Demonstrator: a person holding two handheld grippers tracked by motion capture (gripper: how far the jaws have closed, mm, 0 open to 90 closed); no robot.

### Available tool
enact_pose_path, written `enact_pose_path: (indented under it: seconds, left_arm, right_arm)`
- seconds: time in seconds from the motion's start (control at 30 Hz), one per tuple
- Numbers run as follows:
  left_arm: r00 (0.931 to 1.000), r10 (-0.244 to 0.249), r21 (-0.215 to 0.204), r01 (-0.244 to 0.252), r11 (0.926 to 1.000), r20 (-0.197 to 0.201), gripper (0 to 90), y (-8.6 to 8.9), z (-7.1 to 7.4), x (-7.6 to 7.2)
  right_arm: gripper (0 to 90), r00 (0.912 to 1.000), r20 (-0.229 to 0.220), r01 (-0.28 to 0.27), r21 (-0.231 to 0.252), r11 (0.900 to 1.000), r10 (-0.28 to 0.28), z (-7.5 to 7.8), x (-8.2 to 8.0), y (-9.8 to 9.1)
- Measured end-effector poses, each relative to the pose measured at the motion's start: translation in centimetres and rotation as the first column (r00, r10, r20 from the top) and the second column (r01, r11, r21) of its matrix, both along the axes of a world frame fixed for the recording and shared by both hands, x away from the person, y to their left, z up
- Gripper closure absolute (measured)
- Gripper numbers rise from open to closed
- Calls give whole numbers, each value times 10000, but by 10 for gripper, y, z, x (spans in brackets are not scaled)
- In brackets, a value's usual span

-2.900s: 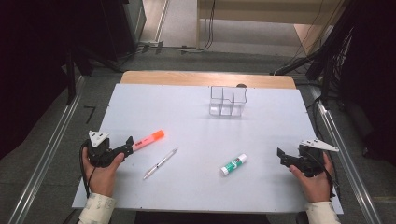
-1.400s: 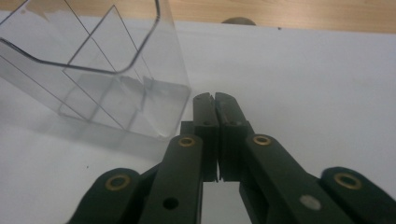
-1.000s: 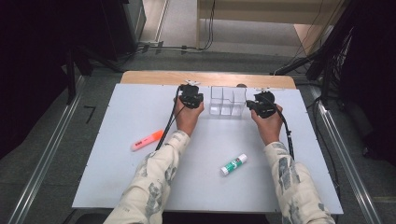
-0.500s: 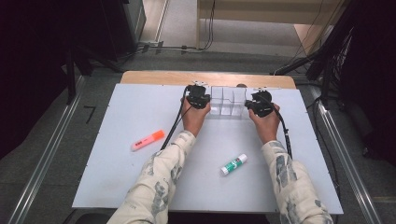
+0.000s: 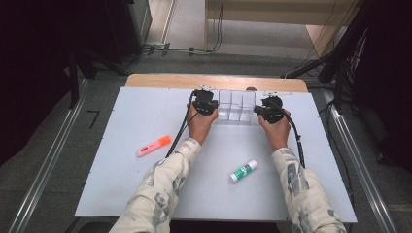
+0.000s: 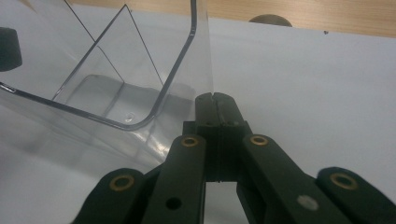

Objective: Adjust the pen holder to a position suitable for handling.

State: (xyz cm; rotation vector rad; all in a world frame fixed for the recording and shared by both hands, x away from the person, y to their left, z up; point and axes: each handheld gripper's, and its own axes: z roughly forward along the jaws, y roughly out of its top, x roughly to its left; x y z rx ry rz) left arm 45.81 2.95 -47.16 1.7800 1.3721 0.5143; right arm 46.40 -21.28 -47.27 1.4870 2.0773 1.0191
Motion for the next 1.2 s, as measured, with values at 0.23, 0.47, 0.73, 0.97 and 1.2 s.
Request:
enact_pose_path:
  seconds: [0.23,0.47,0.73,0.97,1.2]
  left_arm:
    - [9999,19,-66,-20,10000,-149,900,9,0,-10]
    - [9991,-24,-167,17,9999,-422,900,23,1,-26]
    - [9987,17,-136,-24,9999,-504,900,36,0,-44]
    - [9989,24,-138,-30,9999,-469,900,52,-1,-63]
    - [9991,0,-129,-6,9999,-425,900,68,-3,-84]
  right_arm:
    - [879,9996,-5,-272,94,9996,272,-1,-8,4]
    - [879,9975,60,-700,128,9975,700,-3,-21,14]
    - [879,9945,91,-1046,235,9942,1044,-3,-34,25]
    - [879,9909,145,-1342,90,9909,1340,-2,-50,37]
    - [879,9871,134,-1599,94,9871,1597,-3,-69,52]
